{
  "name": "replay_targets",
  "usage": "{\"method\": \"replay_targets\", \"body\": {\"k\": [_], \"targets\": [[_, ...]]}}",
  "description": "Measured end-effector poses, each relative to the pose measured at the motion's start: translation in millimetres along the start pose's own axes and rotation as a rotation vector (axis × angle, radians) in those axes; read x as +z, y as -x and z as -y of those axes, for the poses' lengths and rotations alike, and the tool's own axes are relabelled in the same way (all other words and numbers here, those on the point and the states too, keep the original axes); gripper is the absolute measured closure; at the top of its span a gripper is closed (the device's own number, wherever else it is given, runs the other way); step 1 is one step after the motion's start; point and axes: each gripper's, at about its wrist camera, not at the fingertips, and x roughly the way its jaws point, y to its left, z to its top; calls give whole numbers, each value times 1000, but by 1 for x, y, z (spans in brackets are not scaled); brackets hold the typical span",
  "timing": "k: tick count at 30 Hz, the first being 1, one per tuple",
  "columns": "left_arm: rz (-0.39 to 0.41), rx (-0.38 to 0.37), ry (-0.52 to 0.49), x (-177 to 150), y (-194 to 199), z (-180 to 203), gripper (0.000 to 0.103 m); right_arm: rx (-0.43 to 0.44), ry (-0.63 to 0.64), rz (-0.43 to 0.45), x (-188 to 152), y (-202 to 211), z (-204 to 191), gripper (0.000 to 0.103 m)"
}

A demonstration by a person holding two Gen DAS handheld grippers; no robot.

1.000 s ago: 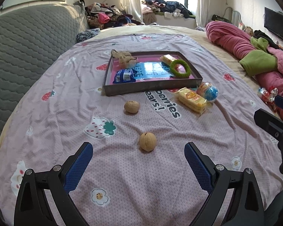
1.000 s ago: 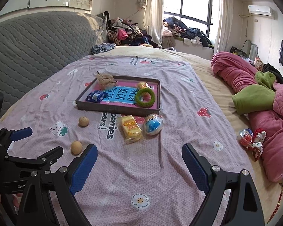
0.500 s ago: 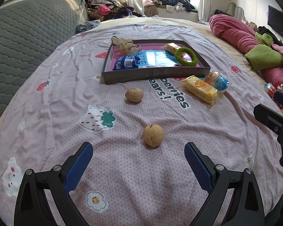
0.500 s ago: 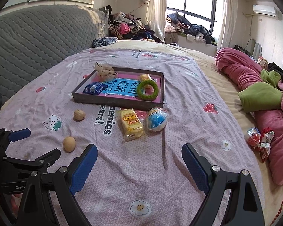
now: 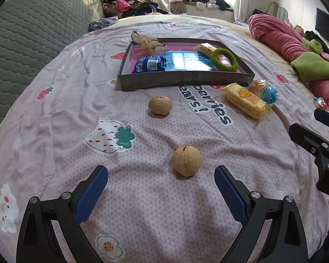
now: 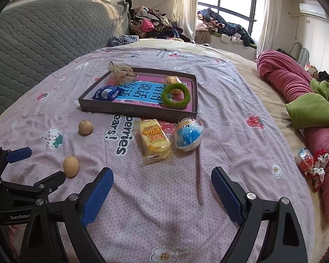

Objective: Organize objects
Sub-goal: 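Move left tool toward walnut while right tool approaches yellow bread package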

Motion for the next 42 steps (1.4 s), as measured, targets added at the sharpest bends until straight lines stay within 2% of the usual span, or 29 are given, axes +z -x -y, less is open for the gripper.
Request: {"method": "replay_targets", "body": {"k": [13, 24, 30, 34, 42], "targets": [[-24, -31, -2, 1, -22, 3, 5, 3, -19, -19, 8, -36, 4, 12], [-34, -45, -1, 3, -32, 2, 5, 19, 4, -51, 17, -64, -2, 18], [-40, -54, 5, 4, -38, 0, 5, 12, -32, -77, 19, -76, 4, 28], [-45, -58, 4, 5, -41, 0, 5, 49, -47, -82, 17, -78, 1, 36], [-47, -62, 5, 6, -43, -1, 5, 63, -31, -89, 22, -84, -10, 41]]}}
